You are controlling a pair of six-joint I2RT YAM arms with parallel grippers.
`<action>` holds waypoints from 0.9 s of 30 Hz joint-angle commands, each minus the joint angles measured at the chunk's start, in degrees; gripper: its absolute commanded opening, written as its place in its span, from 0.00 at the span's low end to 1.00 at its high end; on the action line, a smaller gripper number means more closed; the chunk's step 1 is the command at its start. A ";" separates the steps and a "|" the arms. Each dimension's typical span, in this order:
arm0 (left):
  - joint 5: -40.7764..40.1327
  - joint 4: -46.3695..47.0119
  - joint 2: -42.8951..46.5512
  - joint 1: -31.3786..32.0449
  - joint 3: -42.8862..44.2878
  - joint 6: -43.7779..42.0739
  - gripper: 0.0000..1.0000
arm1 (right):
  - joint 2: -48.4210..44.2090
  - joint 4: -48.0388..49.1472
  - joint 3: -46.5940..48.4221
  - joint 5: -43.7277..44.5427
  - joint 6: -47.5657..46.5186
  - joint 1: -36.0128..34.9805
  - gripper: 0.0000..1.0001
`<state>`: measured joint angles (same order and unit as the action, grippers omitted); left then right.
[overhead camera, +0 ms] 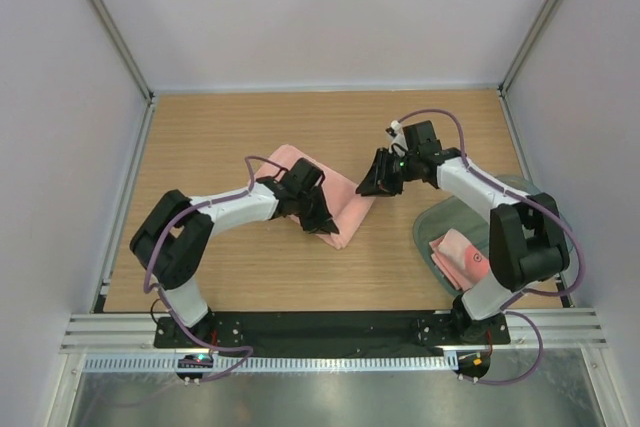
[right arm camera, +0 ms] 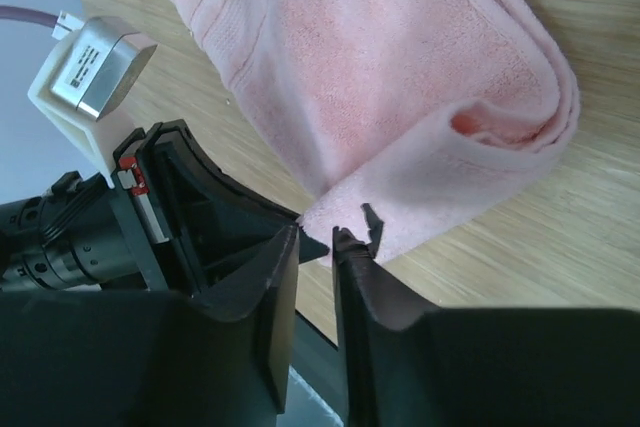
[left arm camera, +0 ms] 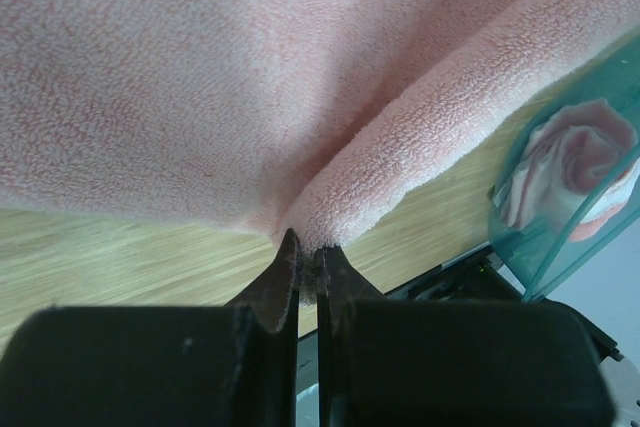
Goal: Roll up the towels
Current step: Roll the towel
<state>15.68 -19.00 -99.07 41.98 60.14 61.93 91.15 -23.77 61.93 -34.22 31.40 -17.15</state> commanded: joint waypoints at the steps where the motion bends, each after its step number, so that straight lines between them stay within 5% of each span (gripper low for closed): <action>1: 0.23 0.11 -0.69 -0.58 -1.25 1.35 0.00 | 2.09 11.98 -2.95 -4.54 4.98 0.01 0.26; 13: -1.53 -2.26 -3.58 -1.72 -1.26 -0.84 0.00 | 13.78 20.60 -5.24 -5.60 5.69 0.10 0.21; 27: -4.95 -4.29 -5.96 -1.81 -2.04 -5.33 0.00 | 20.55 18.24 -4.81 0.28 2.44 1.85 0.19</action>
<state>15.25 -19.00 -102.39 40.56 59.02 60.16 109.30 -3.79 56.99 -41.52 37.10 -15.94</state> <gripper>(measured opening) 0.027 0.187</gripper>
